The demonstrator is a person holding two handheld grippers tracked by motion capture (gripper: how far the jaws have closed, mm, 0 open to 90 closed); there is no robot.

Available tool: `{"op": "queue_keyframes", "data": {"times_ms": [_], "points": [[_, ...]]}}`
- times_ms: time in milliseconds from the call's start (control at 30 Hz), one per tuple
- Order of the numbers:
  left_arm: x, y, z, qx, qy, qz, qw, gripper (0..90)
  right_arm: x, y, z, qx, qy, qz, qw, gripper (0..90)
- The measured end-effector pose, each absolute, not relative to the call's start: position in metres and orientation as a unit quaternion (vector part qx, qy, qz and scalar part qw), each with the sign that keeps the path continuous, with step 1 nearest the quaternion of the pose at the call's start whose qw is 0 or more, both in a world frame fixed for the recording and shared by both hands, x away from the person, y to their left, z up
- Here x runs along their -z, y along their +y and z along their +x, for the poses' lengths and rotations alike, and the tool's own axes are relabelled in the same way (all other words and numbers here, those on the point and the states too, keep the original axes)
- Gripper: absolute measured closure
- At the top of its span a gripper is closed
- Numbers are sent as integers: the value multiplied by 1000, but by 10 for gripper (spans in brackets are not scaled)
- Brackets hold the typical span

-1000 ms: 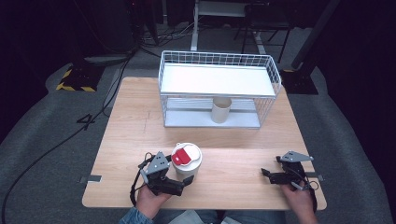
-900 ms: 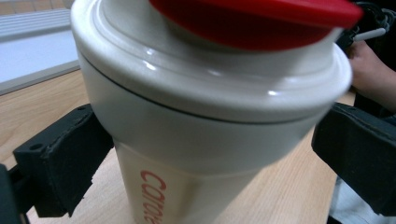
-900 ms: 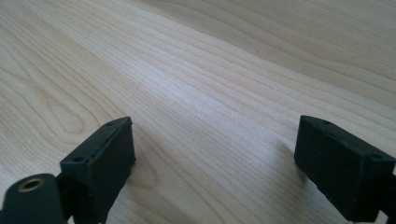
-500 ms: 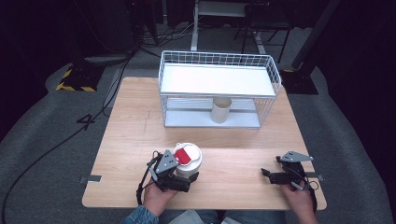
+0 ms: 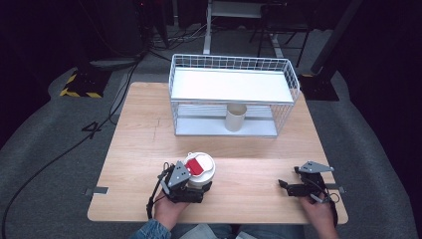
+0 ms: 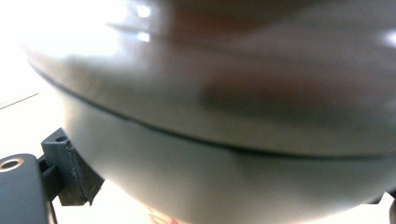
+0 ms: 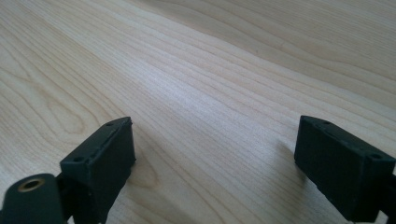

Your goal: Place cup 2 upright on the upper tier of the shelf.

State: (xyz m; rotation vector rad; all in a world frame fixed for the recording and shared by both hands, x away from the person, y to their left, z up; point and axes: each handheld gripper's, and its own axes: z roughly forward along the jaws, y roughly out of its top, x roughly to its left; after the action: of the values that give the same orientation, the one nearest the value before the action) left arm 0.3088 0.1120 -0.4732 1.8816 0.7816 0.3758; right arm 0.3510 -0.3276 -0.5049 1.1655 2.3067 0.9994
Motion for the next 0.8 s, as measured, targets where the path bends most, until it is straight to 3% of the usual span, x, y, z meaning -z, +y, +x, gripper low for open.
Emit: {"op": "queue_keyframes", "data": {"times_ms": [800], "points": [[472, 112, 306, -166, 336, 777, 507, 94, 505, -328, 351, -354, 818, 413, 184, 124]]}}
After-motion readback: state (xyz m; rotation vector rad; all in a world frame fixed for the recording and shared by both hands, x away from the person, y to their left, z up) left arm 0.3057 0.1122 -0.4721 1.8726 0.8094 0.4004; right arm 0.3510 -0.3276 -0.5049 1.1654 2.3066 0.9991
